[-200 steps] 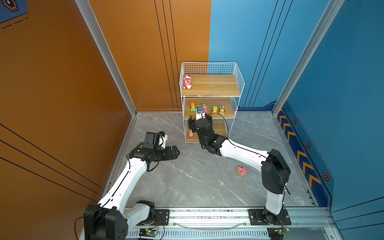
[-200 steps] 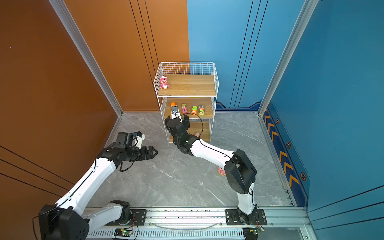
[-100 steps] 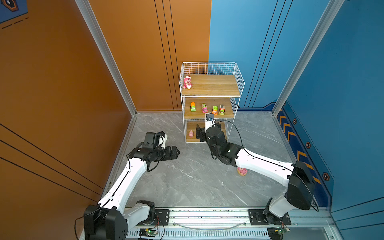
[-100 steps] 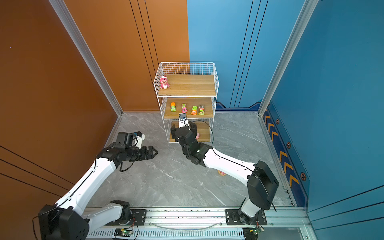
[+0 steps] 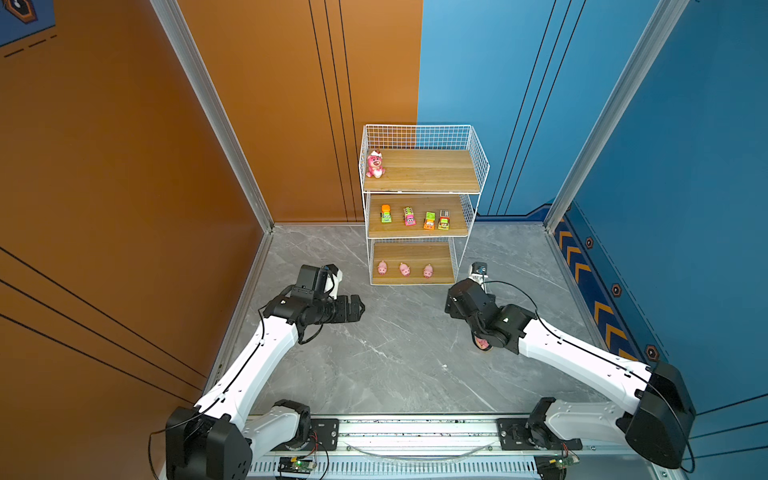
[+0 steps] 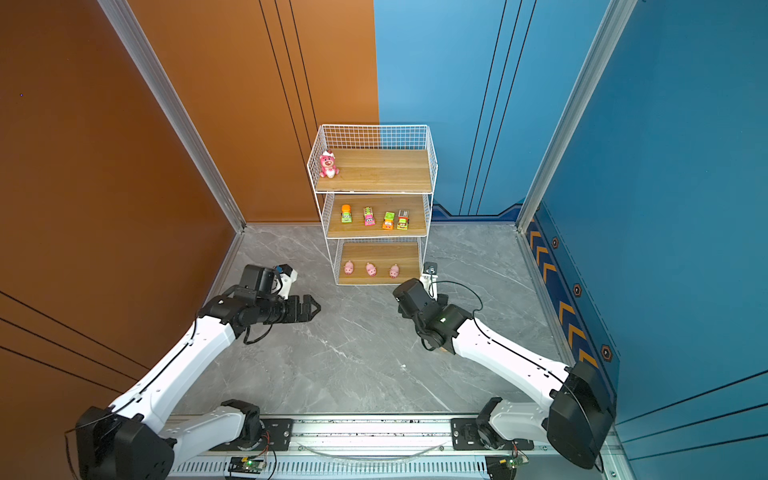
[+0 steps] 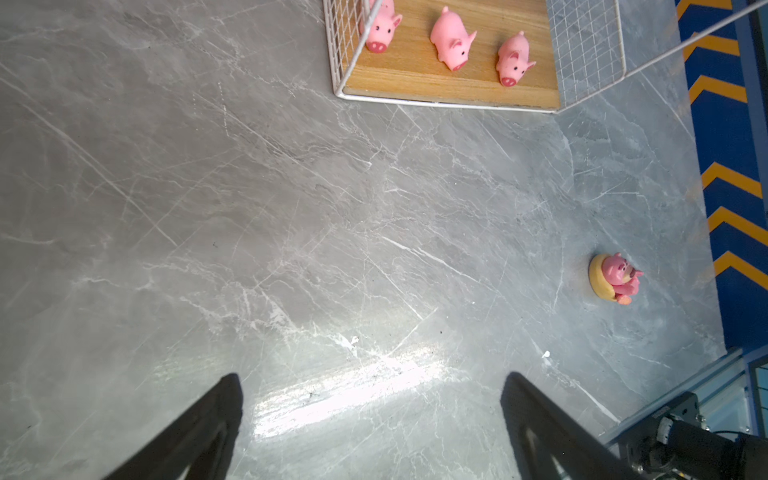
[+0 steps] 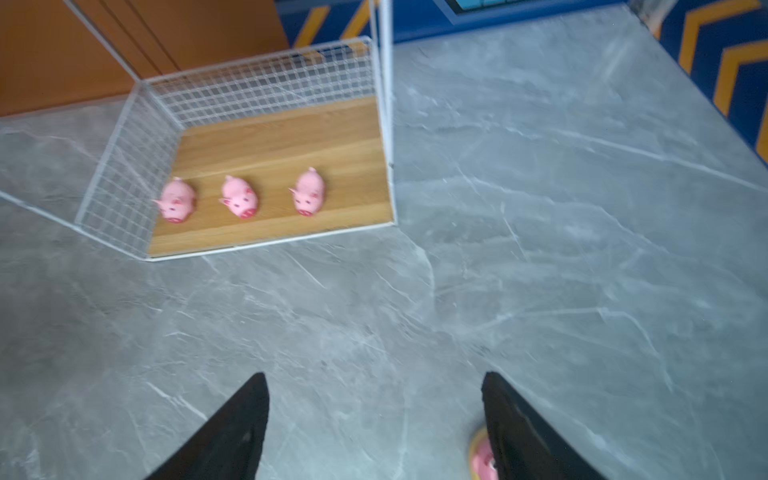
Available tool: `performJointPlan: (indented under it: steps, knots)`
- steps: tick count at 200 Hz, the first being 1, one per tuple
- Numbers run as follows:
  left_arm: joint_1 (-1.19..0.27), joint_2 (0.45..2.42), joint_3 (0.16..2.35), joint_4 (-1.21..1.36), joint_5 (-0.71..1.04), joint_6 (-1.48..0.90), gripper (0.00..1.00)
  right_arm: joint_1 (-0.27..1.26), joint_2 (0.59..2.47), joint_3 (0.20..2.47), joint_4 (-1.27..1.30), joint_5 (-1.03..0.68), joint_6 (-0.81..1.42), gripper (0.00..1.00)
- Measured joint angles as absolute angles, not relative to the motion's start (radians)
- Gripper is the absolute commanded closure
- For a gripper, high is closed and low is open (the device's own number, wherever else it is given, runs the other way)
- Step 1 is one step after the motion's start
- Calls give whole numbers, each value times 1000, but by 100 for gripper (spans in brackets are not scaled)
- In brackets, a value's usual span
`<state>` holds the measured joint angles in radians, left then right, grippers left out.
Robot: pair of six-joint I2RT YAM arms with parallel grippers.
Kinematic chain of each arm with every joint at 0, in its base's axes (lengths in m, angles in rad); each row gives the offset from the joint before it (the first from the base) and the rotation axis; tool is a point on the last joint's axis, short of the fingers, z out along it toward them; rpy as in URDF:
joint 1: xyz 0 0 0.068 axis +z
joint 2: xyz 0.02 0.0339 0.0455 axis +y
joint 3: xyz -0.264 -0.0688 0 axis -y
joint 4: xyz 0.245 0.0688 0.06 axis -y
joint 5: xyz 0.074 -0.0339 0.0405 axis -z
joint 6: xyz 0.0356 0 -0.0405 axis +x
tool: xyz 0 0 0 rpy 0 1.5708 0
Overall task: Place and organize the plastic toys onto the shelf
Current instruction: 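Draw the right gripper back out of the shelf toward the pink bear, then lower the right gripper and close it on the pink bear's yellow base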
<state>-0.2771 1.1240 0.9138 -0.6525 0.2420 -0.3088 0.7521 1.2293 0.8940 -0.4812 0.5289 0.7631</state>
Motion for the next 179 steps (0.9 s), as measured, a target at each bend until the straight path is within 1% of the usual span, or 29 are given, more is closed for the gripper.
performJointPlan:
  steps: [26,48,110,132,179]
  knots:
    - [-346,1101,905,-653,213,-297,2,662,1161,817,-570,466,825,18]
    - [-381,1090,904,-653,194,-287,2,598,1144,786,-608,402,833,17]
    - [-382,1062,903,-653,180,-277,2,479,1171,694,-609,238,831,16]
    - [-349,1025,915,-664,185,-277,2,455,1189,659,-590,188,832,16]
    - [-155,966,1077,-715,225,-289,2,450,1246,639,-505,93,848,18]
